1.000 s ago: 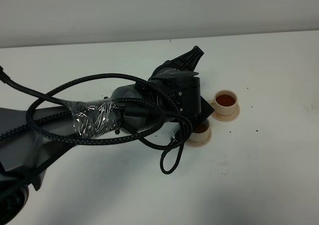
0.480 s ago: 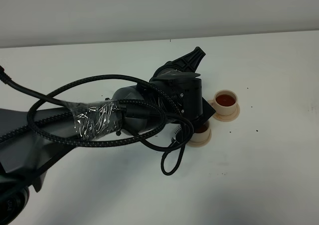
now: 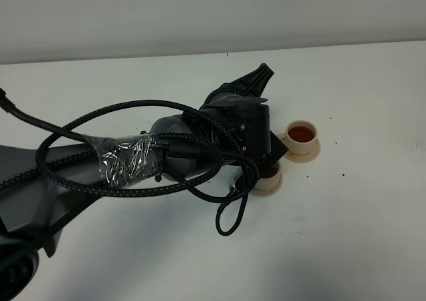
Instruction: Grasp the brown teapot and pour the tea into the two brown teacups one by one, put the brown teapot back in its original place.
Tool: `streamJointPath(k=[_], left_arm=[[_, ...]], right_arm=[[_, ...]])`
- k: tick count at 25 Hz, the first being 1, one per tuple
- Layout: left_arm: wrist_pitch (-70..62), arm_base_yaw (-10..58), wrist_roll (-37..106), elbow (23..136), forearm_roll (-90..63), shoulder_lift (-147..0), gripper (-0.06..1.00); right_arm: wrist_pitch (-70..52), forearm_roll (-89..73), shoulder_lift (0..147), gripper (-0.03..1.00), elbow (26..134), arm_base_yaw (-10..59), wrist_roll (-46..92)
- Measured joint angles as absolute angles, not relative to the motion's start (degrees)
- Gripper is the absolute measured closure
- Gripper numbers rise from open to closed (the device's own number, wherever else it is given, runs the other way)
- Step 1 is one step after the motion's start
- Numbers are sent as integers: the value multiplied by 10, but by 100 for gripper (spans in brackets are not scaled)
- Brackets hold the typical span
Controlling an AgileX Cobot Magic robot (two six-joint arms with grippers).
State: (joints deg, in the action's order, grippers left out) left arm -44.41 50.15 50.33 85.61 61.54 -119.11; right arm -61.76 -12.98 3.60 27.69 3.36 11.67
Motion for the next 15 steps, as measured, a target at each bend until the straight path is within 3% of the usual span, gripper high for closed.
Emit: streamJointPath(k=[15], left_arm=[[-446, 502, 503, 856, 614, -1191, 82]], right_arm=[[-618, -130, 36, 73, 277, 34, 117]])
